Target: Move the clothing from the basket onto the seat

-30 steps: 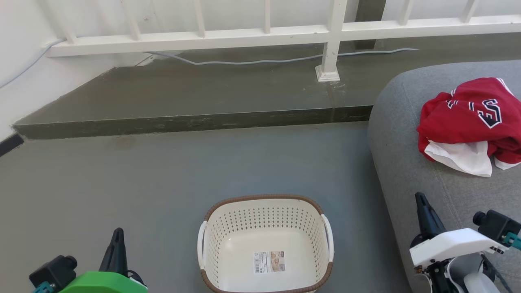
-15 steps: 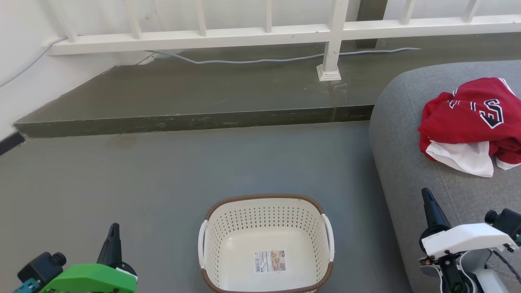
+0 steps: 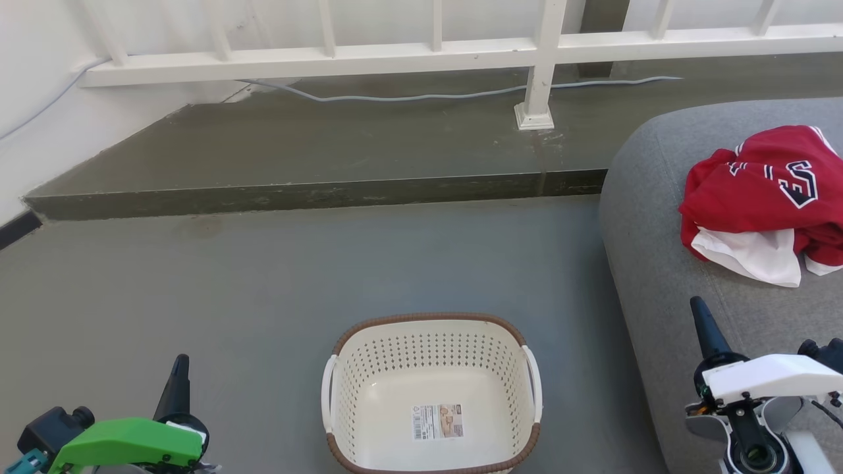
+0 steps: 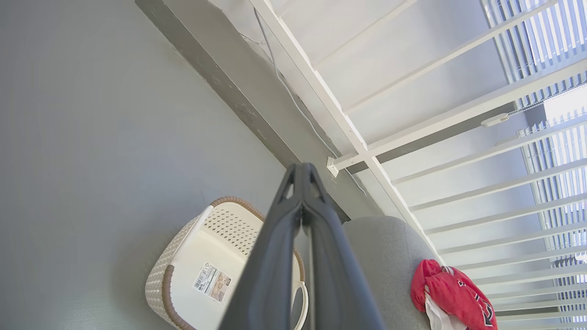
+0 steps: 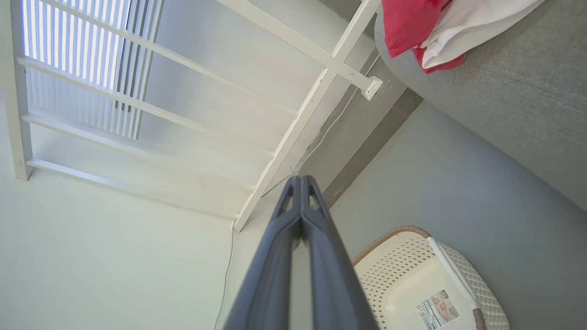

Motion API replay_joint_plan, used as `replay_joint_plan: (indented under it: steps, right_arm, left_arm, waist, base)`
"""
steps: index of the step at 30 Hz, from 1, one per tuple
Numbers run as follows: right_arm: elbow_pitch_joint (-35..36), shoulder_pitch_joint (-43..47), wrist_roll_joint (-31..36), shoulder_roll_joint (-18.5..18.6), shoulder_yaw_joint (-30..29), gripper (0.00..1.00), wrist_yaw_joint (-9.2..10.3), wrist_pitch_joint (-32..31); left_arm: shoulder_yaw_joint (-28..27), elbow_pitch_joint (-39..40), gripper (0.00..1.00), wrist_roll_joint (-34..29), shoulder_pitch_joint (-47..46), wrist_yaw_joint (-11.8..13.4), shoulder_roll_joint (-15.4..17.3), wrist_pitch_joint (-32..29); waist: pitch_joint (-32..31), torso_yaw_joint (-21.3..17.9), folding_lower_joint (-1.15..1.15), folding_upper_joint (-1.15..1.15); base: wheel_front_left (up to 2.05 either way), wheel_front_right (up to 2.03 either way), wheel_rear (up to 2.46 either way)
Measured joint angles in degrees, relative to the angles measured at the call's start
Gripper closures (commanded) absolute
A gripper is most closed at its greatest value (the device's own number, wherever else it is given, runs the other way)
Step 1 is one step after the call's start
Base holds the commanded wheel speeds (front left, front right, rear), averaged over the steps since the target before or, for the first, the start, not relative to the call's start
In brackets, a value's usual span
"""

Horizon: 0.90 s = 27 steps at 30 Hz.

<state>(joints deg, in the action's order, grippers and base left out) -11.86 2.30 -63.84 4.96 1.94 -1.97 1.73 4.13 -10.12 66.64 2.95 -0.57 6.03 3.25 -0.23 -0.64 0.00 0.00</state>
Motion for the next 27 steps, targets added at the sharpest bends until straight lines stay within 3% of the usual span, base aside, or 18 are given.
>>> replay_joint_plan:
  steps: [27]
  right_arm:
    - [-2.44,-3.43,-19.84,-0.82,-4.67,1.00,-3.08,-4.00]
  left_arm:
    - [-3.82,-3.15,1.00,18.29,-3.34,-4.05,-1.30,-4.76]
  waist:
    - [0.27,0.43,0.00,0.00]
  base:
    - [0.00,0.00,0.00]
